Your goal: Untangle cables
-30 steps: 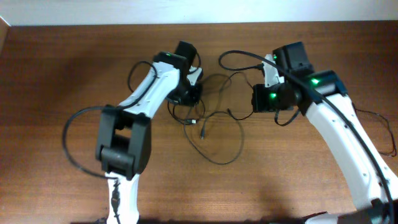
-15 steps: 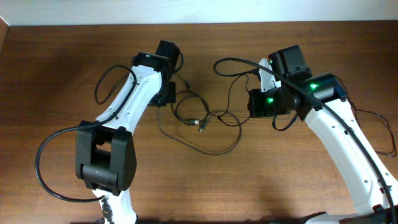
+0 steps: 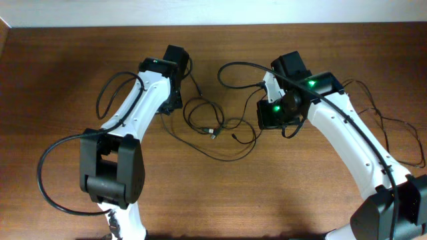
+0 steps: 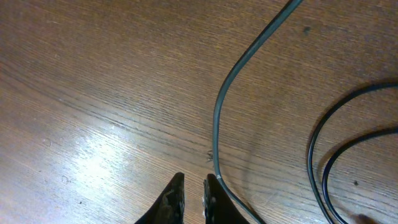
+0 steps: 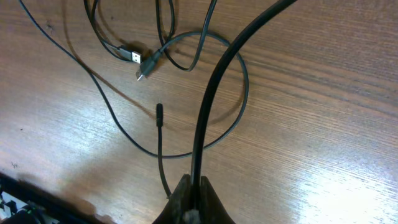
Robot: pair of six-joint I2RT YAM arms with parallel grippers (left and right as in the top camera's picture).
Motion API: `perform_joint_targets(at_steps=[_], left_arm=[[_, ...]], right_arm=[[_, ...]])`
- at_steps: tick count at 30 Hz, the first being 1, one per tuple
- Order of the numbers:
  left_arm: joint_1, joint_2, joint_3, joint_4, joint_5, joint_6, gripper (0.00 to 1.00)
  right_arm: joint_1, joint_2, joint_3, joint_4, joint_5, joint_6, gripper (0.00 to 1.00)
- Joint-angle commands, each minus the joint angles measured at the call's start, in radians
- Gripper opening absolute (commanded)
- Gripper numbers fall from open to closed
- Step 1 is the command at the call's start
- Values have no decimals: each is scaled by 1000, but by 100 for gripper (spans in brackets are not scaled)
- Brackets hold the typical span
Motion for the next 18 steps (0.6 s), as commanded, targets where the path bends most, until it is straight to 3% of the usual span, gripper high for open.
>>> perform_joint_targets(at_steps=[1,6,7,10,18], left_arm=[[2,-19,-8,2,-24,-16,13],[2,-19,-8,2,-24,-16,14],[2,-19,-8,2,-24,-16,14],[2,-19,-8,2,-24,-16,14],[2,-19,-8,1,-24,-16,17]], right_arm=[[6,5,6,-6,-14,-11,7],[6,5,6,-48,-14,2,11],[6,5,6,-51,-15,29,24],[23,5,6,-31,-21,42,42],[185,104,6,281,49,40,52]])
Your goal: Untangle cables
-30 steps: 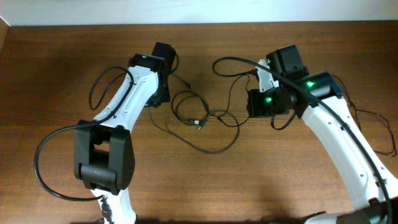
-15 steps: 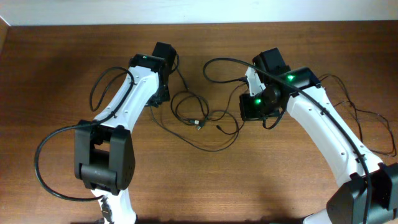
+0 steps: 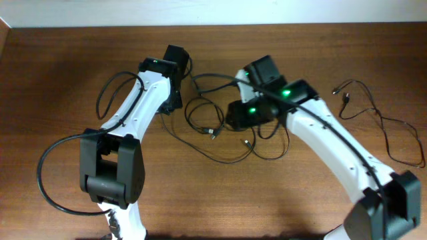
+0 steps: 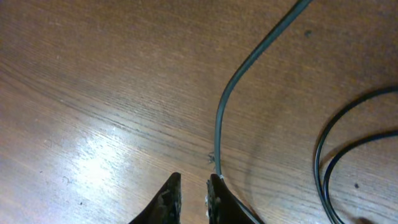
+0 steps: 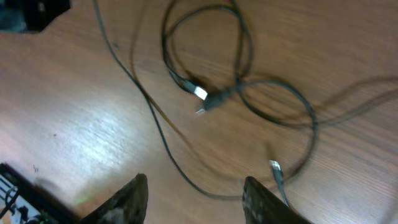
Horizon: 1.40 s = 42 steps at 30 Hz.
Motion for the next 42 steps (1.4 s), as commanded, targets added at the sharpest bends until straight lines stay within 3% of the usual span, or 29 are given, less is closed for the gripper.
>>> perform_joint_targets(at_steps=[1,3,5,11,17,20,23,26,29,32,36,38,42], left_arm=[[2,-19,-8,-2,-18,-13,17],[2,-19,-8,-2,-18,-13,19],[3,-19,-8,-2,-18,-13,20],[39,-19,-8,-2,32,-13,21],[53,-19,-8,4,73,-13,20],[53,-19,-8,6,74,-13,20],[53,-19,-8,7,74,-13,20],[53,-19,-8,7,73,-13,20],[53,-19,-8,7,73,-13,21],[53,-19,-8,6,73,-13,21],[55,-19,-8,6,73,-13,21],[56,-19,-8,5,73,-13,21],[56,-19,-8,5,73,-13,21]], right_arm=[[31,104,6,98,88,1,56],[24,181,6,197,111,0,63],[13,239,6,286,112,-1,64],[14,356,6,411,111,-210,63],[16,473,6,548,111,-210,63],[17,498,6,497,140,-210,49],[19,510,6,438,143,-210,48],[25,515,6,380,267,-209,28],[25,515,6,315,337,-209,28],[9,515,6,208,546,-208,28],[-64,515,6,74,593,-179,30],[-130,515,6,25,510,-75,36],[-212,515,6,14,250,-72,43]])
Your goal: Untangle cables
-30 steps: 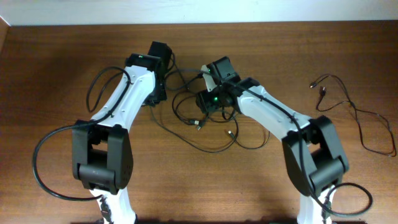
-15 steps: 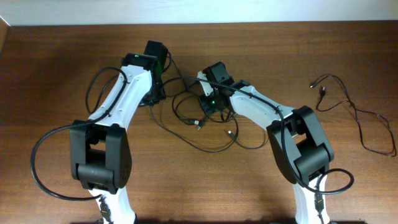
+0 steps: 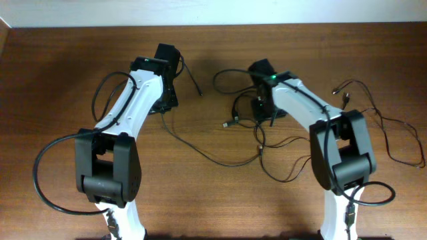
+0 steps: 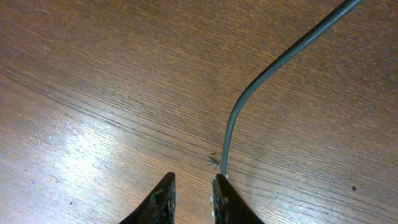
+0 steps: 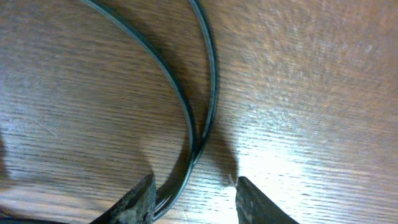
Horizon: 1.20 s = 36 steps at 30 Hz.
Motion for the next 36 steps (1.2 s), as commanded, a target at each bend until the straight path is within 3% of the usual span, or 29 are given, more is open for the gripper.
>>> perform_joint_targets(at_steps=[1,5,7,12,13,16,21,25,30,36], left_arm=[[7,-19,-6,-1,3,-13,21],[7,-19,-6,-1,4,-13,20],[6,-19,-6,0,4,-13,20],[6,-19,-6,-1,4,-13,19],[6,-19,-6,0,4,-13,19],[4,-19,-6,0,4,-13,18],[4,-19,-6,0,4,-13,18],[4,-19,-6,0,4,-13,18],[4,-19,-6,0,4,-13,18],[4,-19,-6,0,4,-13,18]], right_arm=[[-43,90,-61,-27,-145,51,43],[-43,90,-63,-37,-146,80,43],[-43,90,-64,-40,-161,80,25],[-43,90,-64,-55,-178,104,13],[-46,90,-64,-71,-166,146,4],[-53,90,-64,-104,-94,279,4],[-53,60,-38,-143,-85,296,4],[-53,-103,26,-200,-84,281,4],[-53,-451,43,-209,-80,281,4],[-53,-867,49,-56,-25,281,4]])
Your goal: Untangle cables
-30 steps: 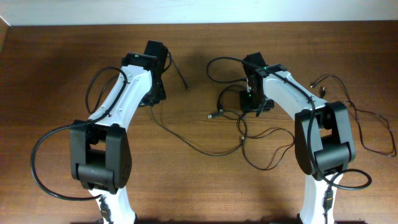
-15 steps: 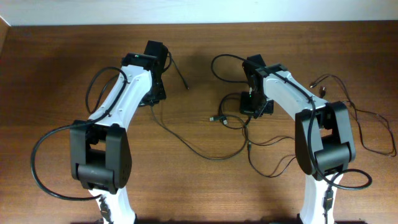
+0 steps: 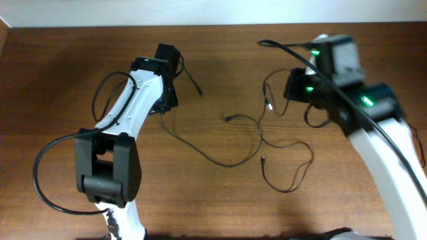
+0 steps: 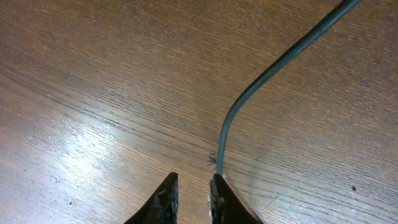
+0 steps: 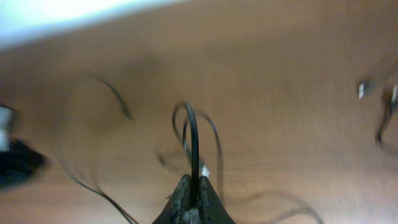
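Thin black cables lie spread over the wooden table (image 3: 67, 67). One long cable (image 3: 213, 159) runs from my left gripper (image 3: 167, 105) toward the middle. Another (image 3: 293, 188) loops at the front right. In the left wrist view my left gripper (image 4: 193, 180) sits low on the wood, its fingers slightly apart with nothing between them. A grey cable (image 4: 249, 93) passes right beside its right finger. My right gripper (image 5: 194, 180), raised at the back right (image 3: 293, 90), is shut on a black cable (image 5: 191, 134) whose loop hangs below it (image 3: 270, 93).
More cable and small plugs (image 5: 364, 90) lie at the far right of the table in the blurred right wrist view. The left arm's own cable (image 3: 47, 167) loops out at the front left. The table's back edge meets a white wall (image 3: 213, 10).
My right gripper was open low over cables at the back middle. Now it is shut on a black cable and raised further right. The cables on the table lie more spread out.
At first my right gripper was shut on a black cable beside a tangle in the middle. Then it was open above that tangle, later open low over cables at the back. Now it holds one cable up, the tangle loosened. My left gripper stayed beside the grey cable.
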Robot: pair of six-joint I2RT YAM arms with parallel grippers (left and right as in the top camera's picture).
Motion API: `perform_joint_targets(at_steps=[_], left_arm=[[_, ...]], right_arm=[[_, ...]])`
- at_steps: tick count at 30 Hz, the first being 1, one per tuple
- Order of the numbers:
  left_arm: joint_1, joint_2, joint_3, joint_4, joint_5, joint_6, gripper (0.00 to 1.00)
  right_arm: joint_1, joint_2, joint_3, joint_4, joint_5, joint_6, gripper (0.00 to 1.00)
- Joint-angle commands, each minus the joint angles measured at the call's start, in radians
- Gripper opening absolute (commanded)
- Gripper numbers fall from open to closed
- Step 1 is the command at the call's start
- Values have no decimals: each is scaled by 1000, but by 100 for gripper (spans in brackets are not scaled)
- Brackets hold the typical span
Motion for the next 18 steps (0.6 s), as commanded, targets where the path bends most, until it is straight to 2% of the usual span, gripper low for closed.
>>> perform_joint_targets(at_steps=[1,5,8,9,12,13,16,18], left_arm=[[4,-19,-5,-1,3,-13,18],[4,-19,-5,-1,3,-13,19],[4,-19,-5,-1,3,-13,19],[4,-19,-5,-2,3,-13,19],[4,-19,-5,-1,4,-13,19],[3,-19,-5,-1,4,-13,19],[2,-19,-6,-1,3,-13,19],[2,-19,-6,-1,3,-13,19]], right_arm=[[-5,-188,13,69,117,5,4],[-5,-359,13,100,379,4,4],[-5,-411,13,85,638,5,4],[-5,-419,13,61,671,5,4],[-5,-404,9,-57,643,5,4],[-5,-364,9,-152,568,5,4],[-5,-258,9,-293,413,6,4],[-5,-164,9,-362,383,9,4]])
